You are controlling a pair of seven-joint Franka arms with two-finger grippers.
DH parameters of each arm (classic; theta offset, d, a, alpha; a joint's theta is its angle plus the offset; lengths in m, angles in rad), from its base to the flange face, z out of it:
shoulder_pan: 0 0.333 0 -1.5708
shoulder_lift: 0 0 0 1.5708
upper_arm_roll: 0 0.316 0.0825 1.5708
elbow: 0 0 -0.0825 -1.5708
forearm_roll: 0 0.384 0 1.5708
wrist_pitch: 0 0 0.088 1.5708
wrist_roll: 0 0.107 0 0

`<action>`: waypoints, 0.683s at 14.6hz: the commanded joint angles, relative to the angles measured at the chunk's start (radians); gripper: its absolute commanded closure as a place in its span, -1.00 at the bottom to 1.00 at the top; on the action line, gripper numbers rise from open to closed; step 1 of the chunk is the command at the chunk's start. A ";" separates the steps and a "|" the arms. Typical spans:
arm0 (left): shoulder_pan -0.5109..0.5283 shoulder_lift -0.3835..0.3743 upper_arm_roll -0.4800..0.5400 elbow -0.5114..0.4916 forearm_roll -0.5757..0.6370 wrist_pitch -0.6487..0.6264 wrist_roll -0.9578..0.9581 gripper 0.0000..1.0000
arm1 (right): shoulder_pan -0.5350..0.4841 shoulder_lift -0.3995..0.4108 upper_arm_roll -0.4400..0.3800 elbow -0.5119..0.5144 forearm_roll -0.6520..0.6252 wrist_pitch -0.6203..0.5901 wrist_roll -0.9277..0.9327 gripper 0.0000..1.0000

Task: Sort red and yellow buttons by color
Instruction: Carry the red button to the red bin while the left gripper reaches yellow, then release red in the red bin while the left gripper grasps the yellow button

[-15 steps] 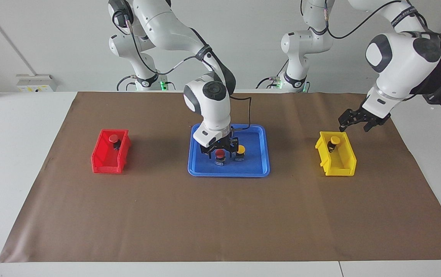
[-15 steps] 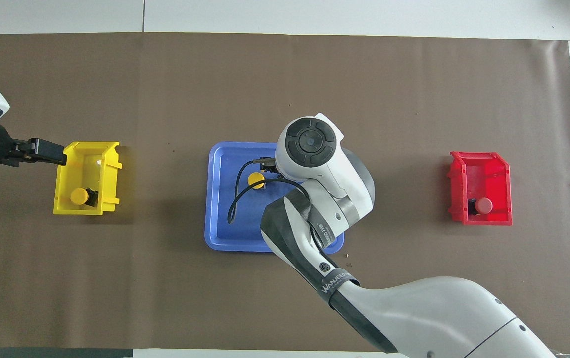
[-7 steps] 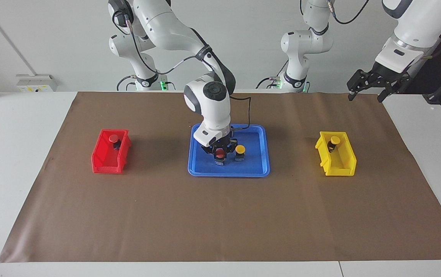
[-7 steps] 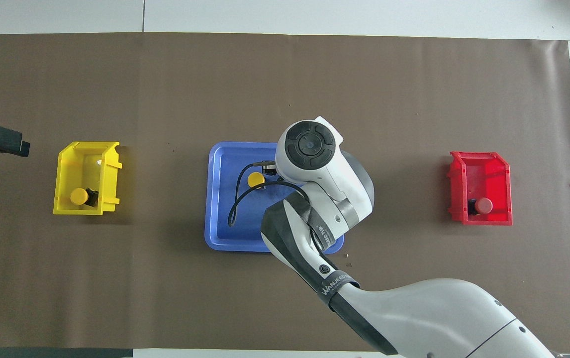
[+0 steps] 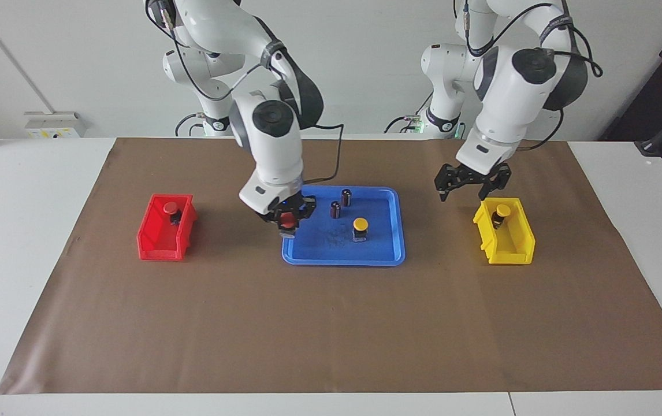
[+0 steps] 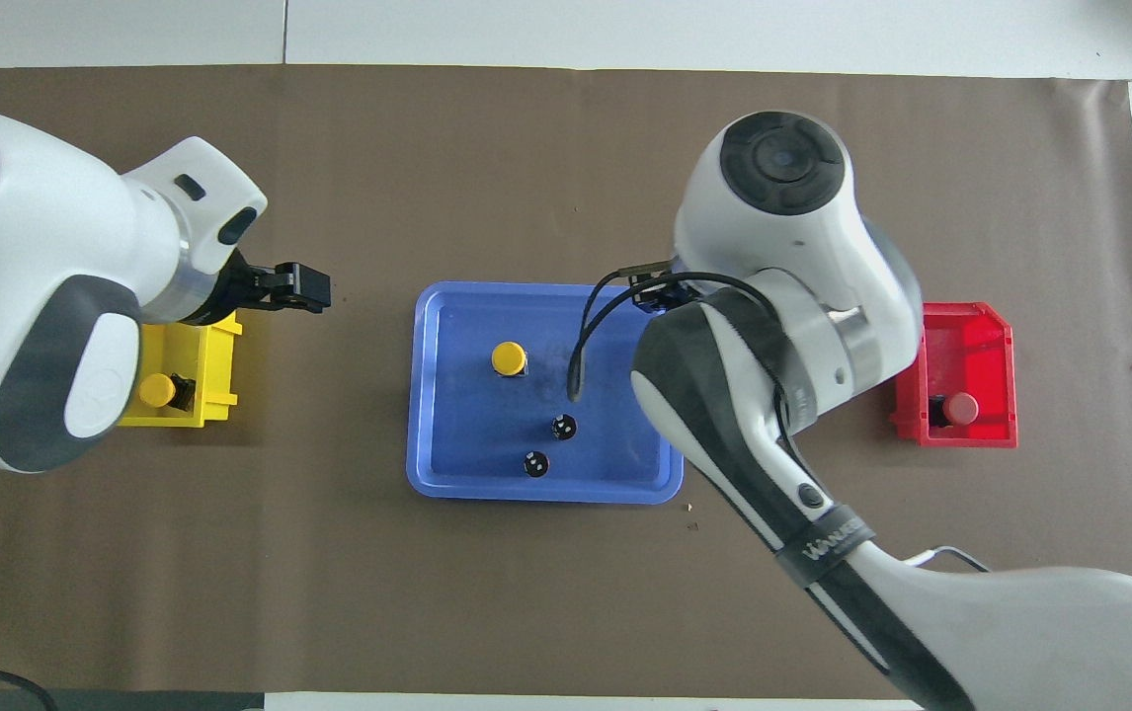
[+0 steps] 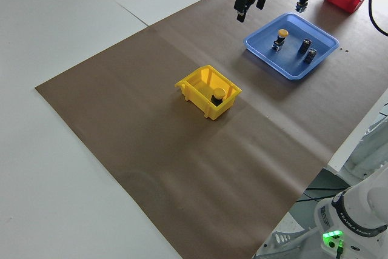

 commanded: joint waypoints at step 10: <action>-0.258 0.243 0.016 0.007 0.033 0.220 -0.343 -1.00 | -0.405 -0.290 0.019 -0.531 0.021 0.345 -0.568 0.76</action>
